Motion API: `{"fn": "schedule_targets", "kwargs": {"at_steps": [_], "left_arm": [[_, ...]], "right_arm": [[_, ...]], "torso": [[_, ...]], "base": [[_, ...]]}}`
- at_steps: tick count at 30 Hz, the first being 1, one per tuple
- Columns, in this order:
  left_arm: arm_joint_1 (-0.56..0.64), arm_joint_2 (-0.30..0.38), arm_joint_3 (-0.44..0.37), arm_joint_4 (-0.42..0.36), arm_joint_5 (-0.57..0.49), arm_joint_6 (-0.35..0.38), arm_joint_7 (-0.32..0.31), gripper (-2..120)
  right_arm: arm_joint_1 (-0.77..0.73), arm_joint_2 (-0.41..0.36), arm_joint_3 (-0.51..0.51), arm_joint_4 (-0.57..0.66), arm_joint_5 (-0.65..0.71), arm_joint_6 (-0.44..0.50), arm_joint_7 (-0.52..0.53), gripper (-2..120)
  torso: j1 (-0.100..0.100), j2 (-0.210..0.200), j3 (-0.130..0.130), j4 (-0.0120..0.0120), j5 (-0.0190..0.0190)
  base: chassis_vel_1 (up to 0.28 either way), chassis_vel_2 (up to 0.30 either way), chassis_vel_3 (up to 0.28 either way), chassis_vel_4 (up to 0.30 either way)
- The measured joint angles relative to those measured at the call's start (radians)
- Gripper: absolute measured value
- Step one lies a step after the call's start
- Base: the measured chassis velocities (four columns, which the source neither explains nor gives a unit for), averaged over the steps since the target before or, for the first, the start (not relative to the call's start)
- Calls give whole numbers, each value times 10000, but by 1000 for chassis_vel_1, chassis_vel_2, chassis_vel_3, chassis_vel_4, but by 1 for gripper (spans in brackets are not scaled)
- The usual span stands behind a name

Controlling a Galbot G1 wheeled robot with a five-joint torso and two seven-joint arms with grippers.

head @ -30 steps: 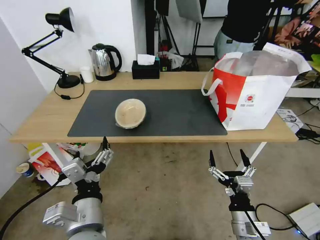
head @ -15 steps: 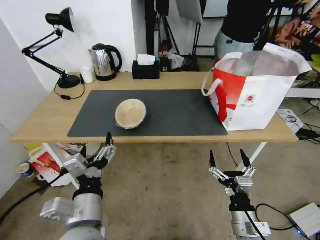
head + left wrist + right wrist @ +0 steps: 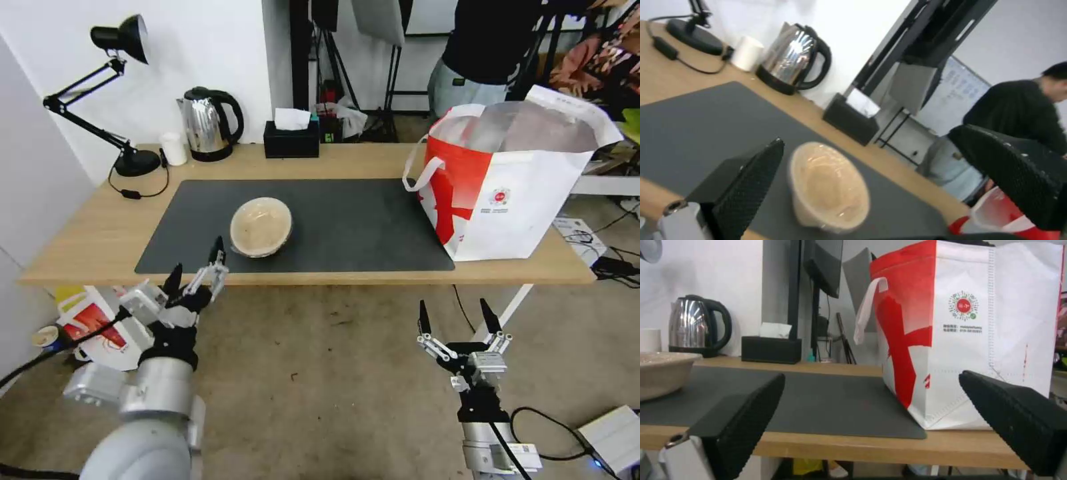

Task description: Pick up the trash from the table and place it into the takeout bag.

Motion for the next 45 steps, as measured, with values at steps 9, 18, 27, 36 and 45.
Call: {"fn": "schedule_targets", "kwargs": {"at_steps": [9, 18, 27, 36, 45], "left_arm": [[-583, 571, -345, 7, -1328, -28, -19, 100], [-1253, 800, -481, 70, -2388, 155, -324, 100], [-2470, 1155, -704, 318, -4411, 713, -1094, 100], [-3892, 1565, -966, 597, -6762, 1351, -1985, 100], [-5183, 1933, -1201, 847, -8878, 1926, -2782, 100]], "right_arm": [[0, 0, 0, -1, 0, 0, 0, 100], [2, -1, 0, -1, 0, 0, 0, 100], [0, 0, 0, -1, 0, 0, 0, 100], [0, 0, 0, -1, 0, 0, 0, 100], [0, -1, 0, -1, 0, 0, 0, 100]], "torso": [[0, 0, 0, 0, 2], [0, 0, 0, 3, 3], [0, 0, 0, -1, 1], [1, 0, 1, 0, 1], [1, 0, 0, 0, 1]], "base": [[0, 0, 0, 0], [0, 0, 0, 0], [0, 0, 0, 0], [0, 0, 0, 0], [0, 0, 0, 0]]}}
